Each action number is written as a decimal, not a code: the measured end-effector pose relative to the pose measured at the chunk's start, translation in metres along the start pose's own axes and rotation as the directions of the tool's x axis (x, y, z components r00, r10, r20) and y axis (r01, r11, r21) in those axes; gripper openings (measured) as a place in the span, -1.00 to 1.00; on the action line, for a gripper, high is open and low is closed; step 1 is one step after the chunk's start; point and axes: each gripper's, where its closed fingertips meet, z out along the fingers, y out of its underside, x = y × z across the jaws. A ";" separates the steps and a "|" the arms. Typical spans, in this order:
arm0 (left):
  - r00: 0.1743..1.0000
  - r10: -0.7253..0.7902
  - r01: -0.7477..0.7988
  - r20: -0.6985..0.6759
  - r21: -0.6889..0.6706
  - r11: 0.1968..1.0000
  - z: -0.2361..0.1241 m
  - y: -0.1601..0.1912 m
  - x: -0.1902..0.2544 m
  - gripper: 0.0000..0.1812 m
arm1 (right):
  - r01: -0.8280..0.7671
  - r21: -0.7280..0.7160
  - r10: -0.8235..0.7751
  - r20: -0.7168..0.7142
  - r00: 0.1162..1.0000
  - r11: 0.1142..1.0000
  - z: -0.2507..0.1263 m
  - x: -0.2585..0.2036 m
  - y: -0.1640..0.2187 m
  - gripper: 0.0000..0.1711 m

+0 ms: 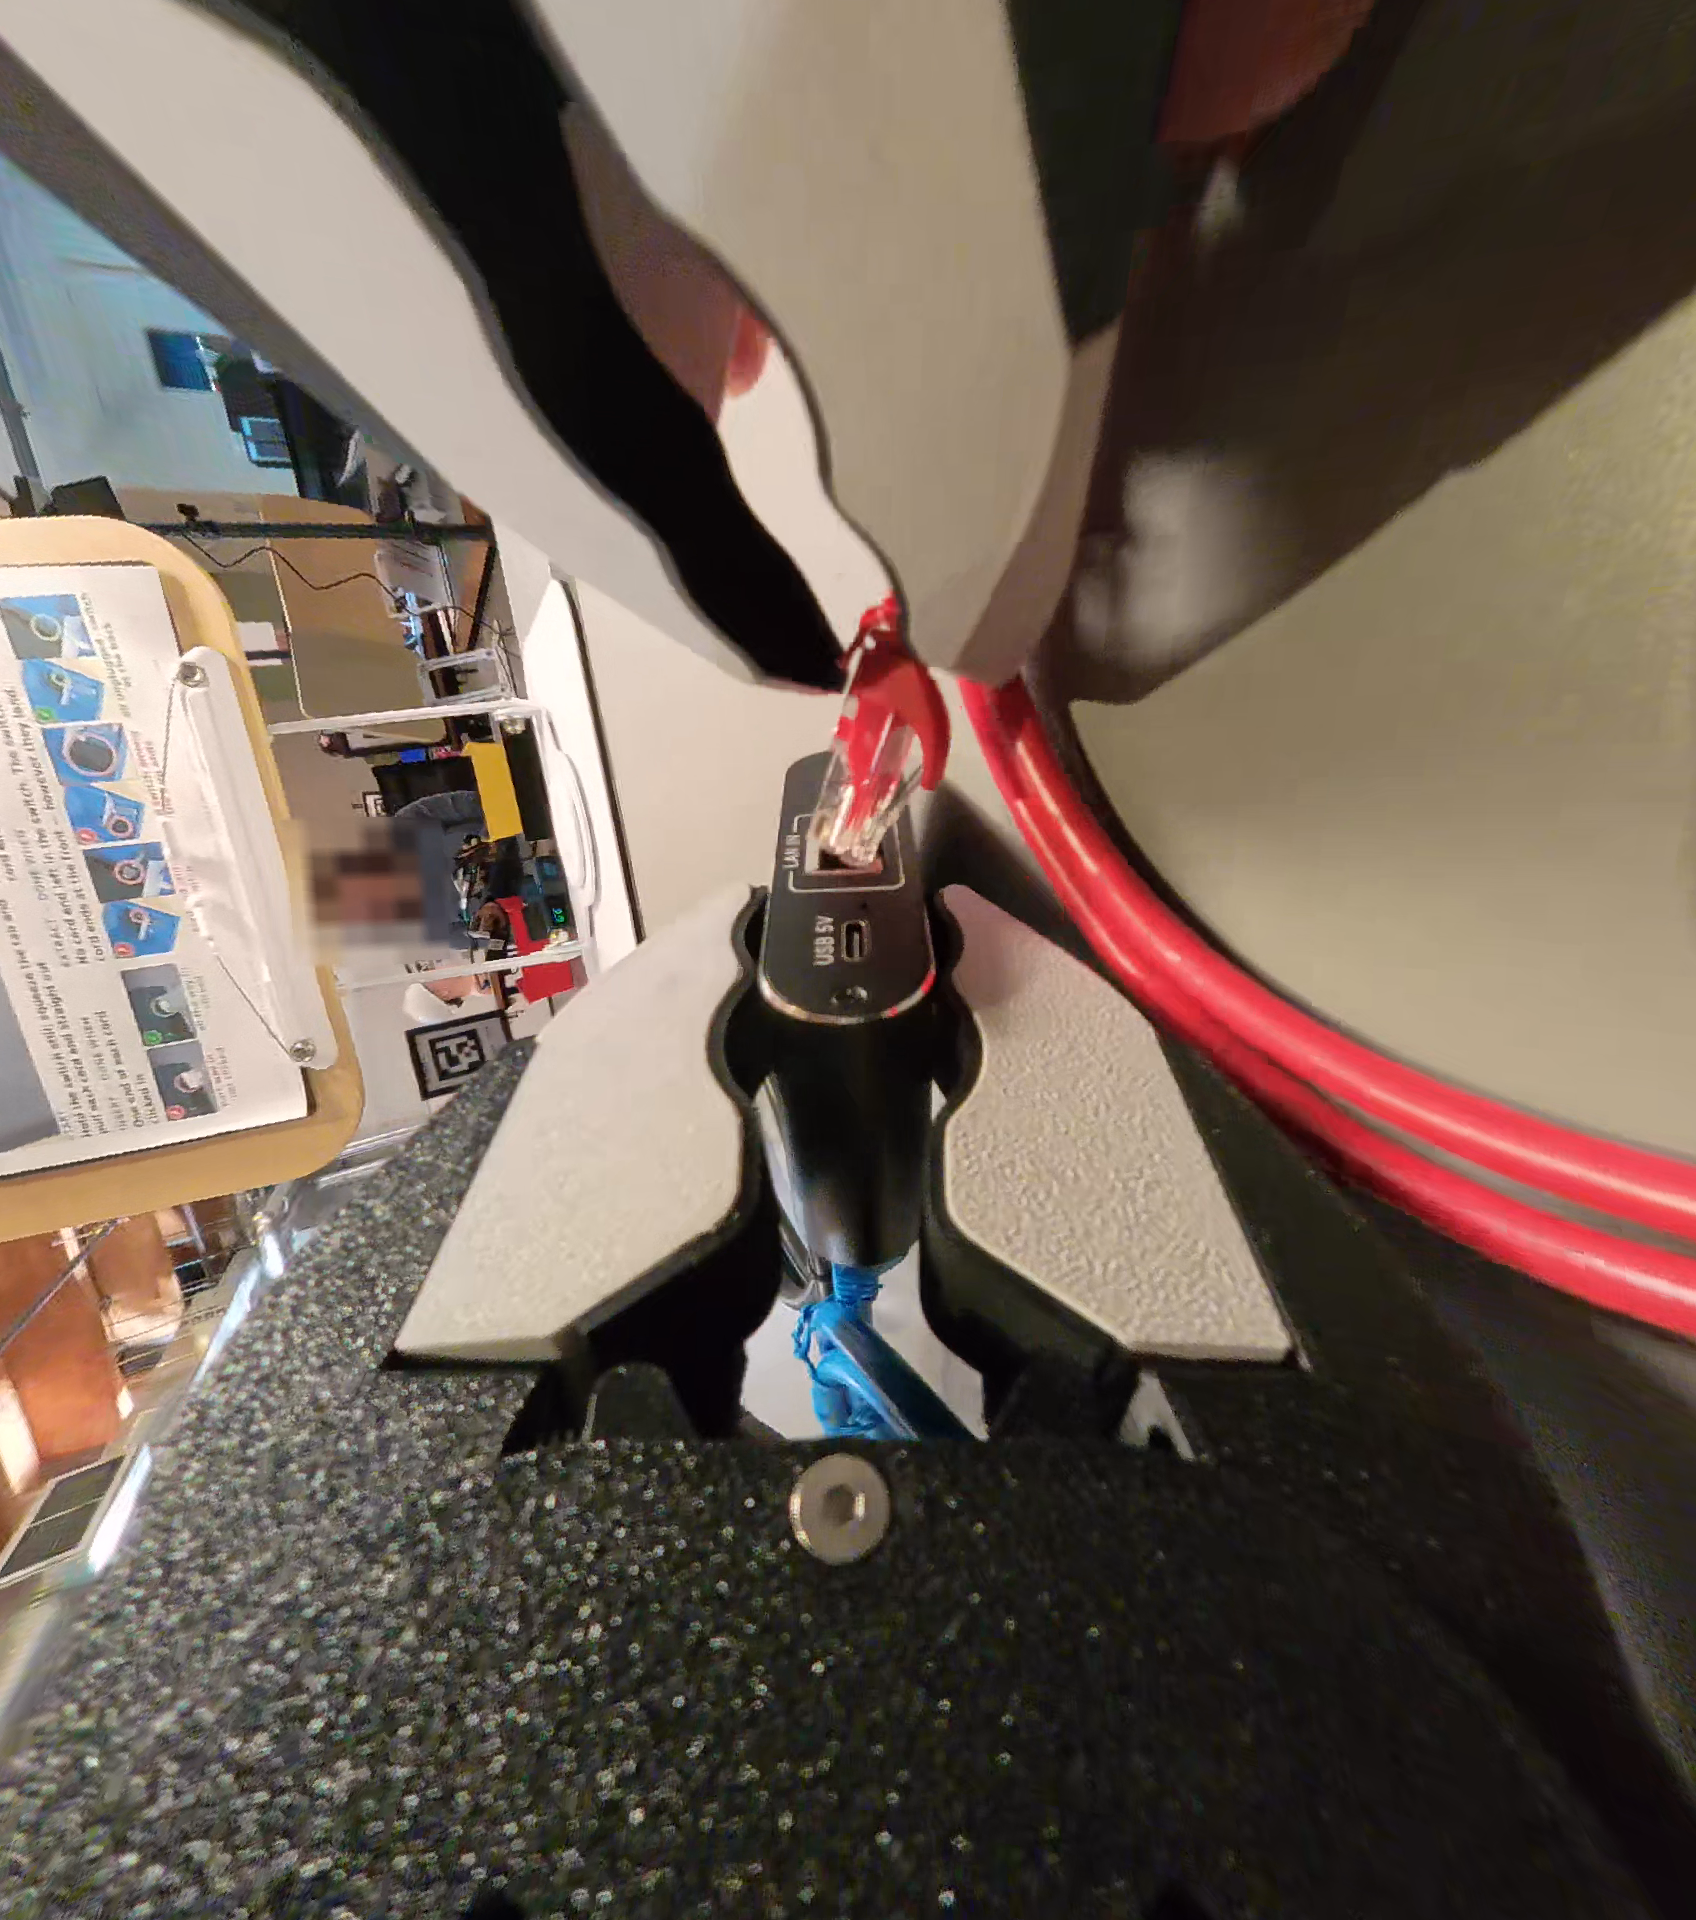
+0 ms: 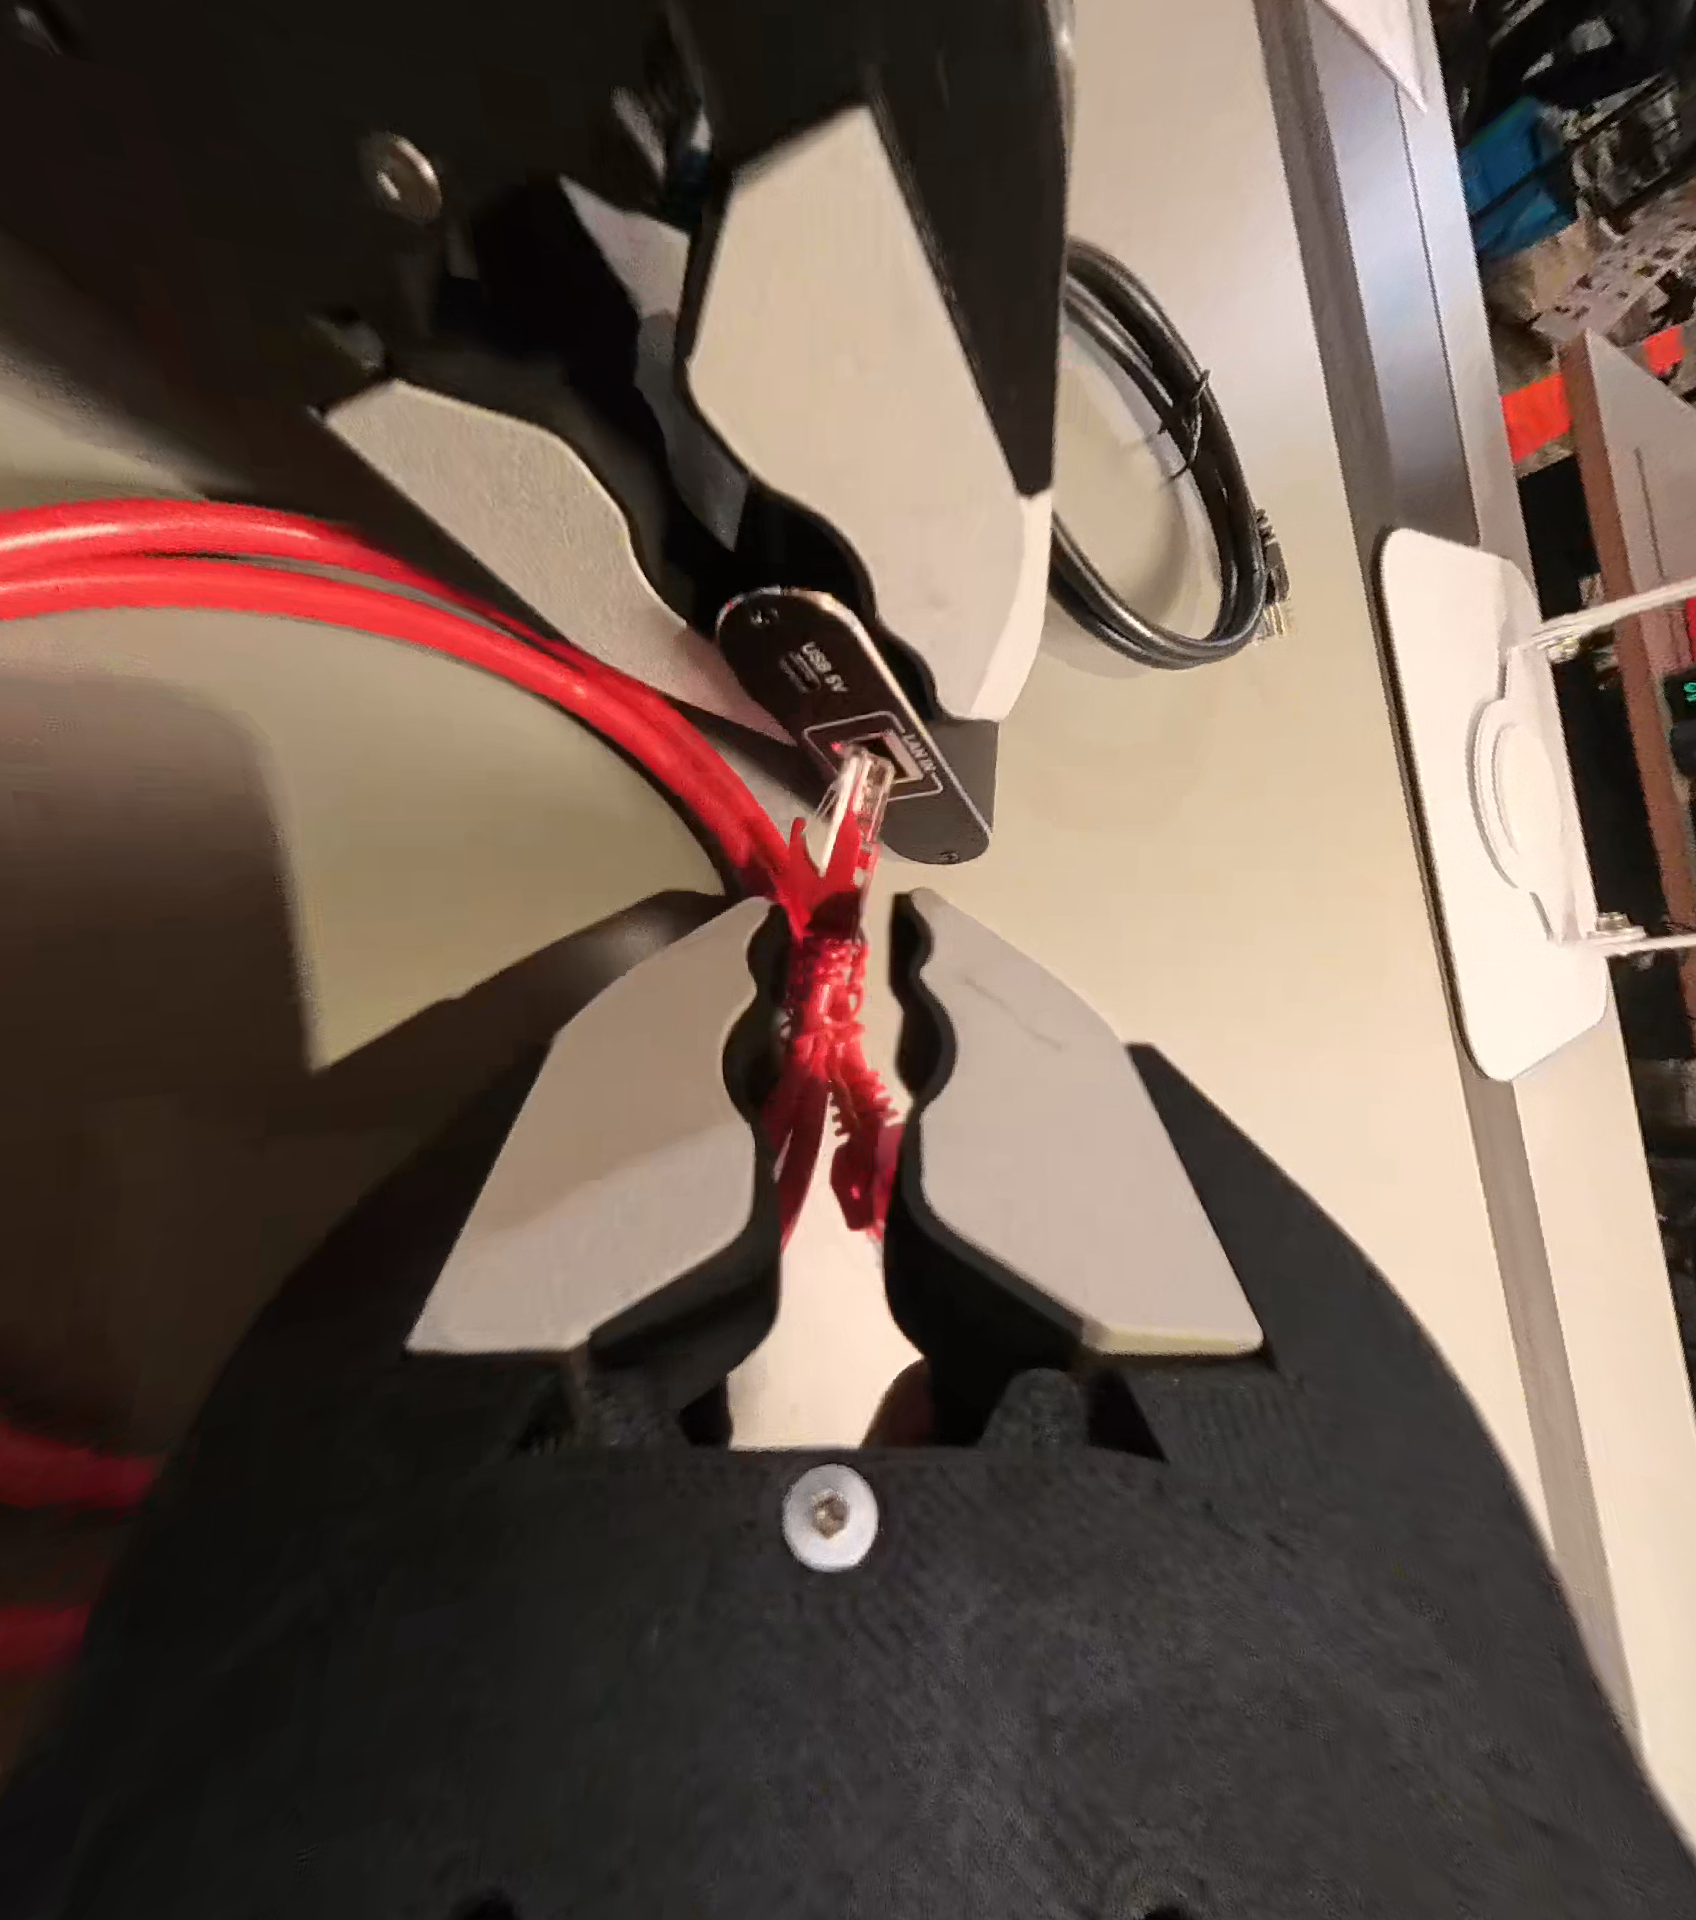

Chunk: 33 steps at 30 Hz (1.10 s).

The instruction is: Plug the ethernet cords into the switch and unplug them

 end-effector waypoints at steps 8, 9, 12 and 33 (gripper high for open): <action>1.000 0.006 -0.006 0.001 0.006 1.000 0.000 -0.003 0.000 -0.69 | 0.035 0.033 -0.034 -0.024 0.999 0.999 0.003 0.000 -0.001 -0.87; 1.000 0.004 -0.004 0.004 0.002 1.000 0.000 -0.003 -0.001 -0.69 | 0.061 0.024 -0.060 -0.044 0.997 0.998 0.002 0.001 -0.001 -0.87; 0.999 0.028 -0.027 0.035 -0.034 0.999 -0.001 -0.001 -0.006 -0.68 | 0.143 -0.033 -0.146 -0.136 0.980 0.989 0.000 0.006 -0.003 -0.87; 0.941 -0.311 0.337 -0.133 0.445 0.830 -0.035 -0.054 -0.017 -0.87 | 0.294 -0.069 -0.302 -0.207 0.931 0.953 -0.003 0.005 0.000 -0.86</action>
